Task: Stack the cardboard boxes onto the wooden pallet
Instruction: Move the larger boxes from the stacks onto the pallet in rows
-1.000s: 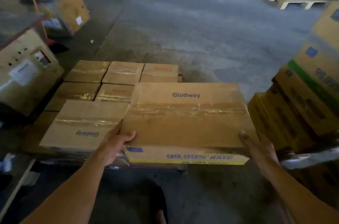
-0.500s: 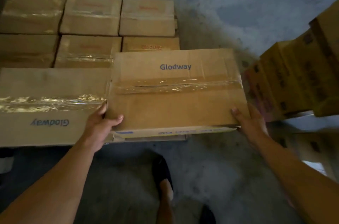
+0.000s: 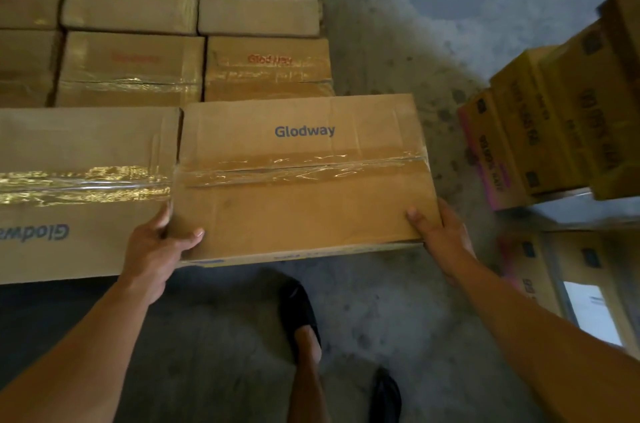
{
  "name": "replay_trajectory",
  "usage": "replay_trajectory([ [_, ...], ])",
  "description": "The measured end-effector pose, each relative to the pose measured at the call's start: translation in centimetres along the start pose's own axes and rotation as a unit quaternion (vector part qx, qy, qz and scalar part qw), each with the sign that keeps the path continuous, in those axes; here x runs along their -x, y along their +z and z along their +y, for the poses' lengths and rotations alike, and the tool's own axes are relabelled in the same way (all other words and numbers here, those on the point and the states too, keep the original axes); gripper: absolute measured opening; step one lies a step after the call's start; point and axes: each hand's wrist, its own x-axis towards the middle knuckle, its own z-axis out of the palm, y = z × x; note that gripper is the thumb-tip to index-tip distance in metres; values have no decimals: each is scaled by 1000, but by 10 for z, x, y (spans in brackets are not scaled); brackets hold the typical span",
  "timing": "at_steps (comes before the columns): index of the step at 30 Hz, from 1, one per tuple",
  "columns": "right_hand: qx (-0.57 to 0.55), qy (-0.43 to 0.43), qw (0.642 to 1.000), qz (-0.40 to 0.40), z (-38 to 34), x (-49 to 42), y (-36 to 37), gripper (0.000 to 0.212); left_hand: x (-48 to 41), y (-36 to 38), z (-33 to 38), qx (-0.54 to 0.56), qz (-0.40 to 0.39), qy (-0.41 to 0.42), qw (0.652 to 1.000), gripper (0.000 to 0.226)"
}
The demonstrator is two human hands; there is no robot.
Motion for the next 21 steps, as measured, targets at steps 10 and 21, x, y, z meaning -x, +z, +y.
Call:
replay_trajectory([
  [10,100,52,992,-55,17,-9,15,72,13,12,-10,-298,48,69,951,99],
  [21,146,52,987,-30,26,-11,20,77,18,19,-3,-402,63,59,911,103],
])
